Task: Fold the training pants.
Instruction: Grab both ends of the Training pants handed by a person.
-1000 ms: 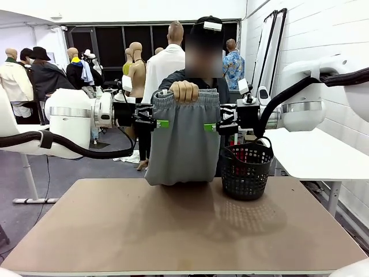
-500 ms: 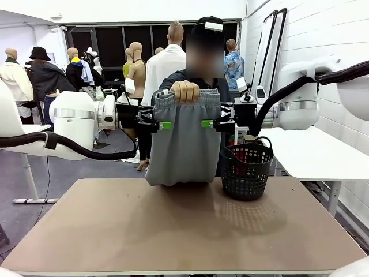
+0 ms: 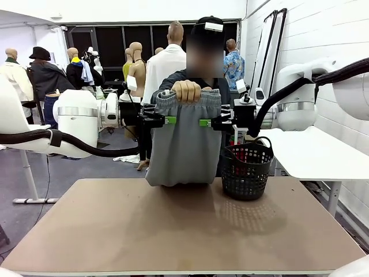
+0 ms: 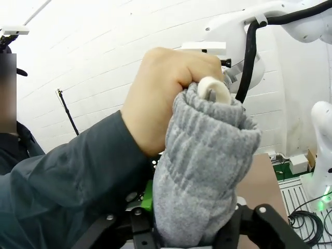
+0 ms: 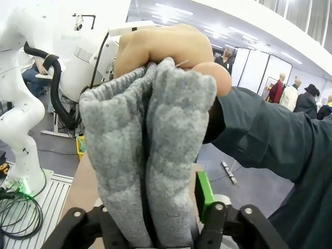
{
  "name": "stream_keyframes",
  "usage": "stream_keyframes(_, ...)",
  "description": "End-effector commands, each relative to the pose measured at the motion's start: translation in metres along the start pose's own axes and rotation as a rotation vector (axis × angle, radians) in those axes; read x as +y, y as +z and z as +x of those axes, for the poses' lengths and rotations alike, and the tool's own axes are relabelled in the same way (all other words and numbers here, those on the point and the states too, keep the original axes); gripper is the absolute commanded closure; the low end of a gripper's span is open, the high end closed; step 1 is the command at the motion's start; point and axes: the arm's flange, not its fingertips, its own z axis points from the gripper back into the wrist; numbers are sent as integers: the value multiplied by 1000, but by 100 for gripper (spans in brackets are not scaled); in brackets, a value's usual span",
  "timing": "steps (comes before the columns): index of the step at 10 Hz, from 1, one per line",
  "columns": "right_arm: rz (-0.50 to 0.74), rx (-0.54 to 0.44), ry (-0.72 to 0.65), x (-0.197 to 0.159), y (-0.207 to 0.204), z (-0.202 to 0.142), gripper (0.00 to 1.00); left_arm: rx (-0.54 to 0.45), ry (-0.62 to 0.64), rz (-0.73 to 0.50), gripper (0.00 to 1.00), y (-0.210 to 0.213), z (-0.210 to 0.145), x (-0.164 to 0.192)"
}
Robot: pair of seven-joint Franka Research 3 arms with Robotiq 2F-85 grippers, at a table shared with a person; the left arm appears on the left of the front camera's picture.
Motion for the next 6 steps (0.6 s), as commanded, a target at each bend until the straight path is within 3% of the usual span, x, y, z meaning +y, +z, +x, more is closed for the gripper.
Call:
stream_keyframes(1,22,-4,-27,-5,-1,3,100,-14,5,30,100,-2,-7,5)
stream_keyframes(6,62,8,-100,-8,-4,3,100,36,79,40,100,0,-19,14)
